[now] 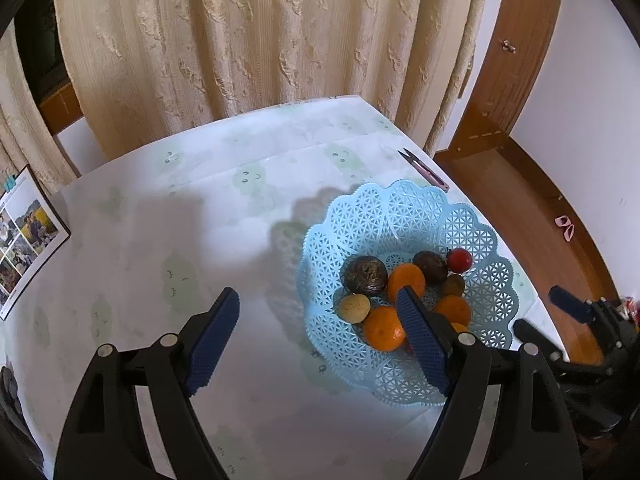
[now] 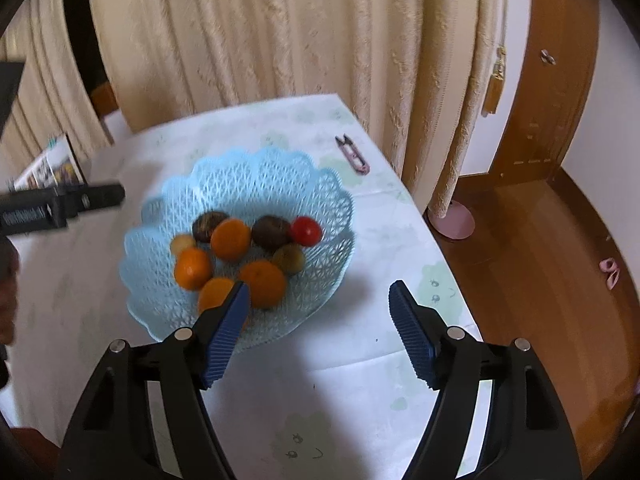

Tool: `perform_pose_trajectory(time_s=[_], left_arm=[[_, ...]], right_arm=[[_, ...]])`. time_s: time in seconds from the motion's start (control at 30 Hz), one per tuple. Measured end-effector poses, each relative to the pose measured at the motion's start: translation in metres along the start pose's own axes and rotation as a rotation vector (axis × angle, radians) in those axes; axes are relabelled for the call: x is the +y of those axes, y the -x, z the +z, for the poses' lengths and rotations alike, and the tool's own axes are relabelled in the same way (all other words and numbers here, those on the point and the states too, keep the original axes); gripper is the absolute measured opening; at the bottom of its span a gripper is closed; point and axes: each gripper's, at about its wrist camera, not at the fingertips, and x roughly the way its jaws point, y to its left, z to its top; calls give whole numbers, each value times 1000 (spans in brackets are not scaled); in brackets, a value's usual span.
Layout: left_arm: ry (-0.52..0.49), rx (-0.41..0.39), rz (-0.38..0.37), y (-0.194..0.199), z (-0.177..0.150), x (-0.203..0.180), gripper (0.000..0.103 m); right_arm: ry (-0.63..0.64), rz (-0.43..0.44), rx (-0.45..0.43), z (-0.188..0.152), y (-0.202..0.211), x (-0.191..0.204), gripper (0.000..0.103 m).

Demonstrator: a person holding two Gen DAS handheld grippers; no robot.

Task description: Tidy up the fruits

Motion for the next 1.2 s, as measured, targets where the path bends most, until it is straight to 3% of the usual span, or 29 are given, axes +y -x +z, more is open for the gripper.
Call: perform_pose_trajectory(time_s=[0.1,0.2,0.3,0.4,0.47,0.67,1.2], left_arm=[[11,-1,7,3,0,4,80],[27,-1,14,6,-2,11,81],[51,5,19,8,-5,20,82],[66,7,21,11,-8,26,87],[74,6,23,13,-10,28,88],[48,11,23,17,-13,22,90],[-36,-55,95,44,-9,-9,93]], right_arm=[[61,-25,20,-2,-9,13,75],[160,-54,64,-5,-23,34,85],[198,4,66,-4,-25,51,85],[175,56,-9,0,-12,58,87],[146,43,-33,4,-8,53,96],[38,52,-14,4,-3,28,96],[32,25,-122,6,47,25,100]])
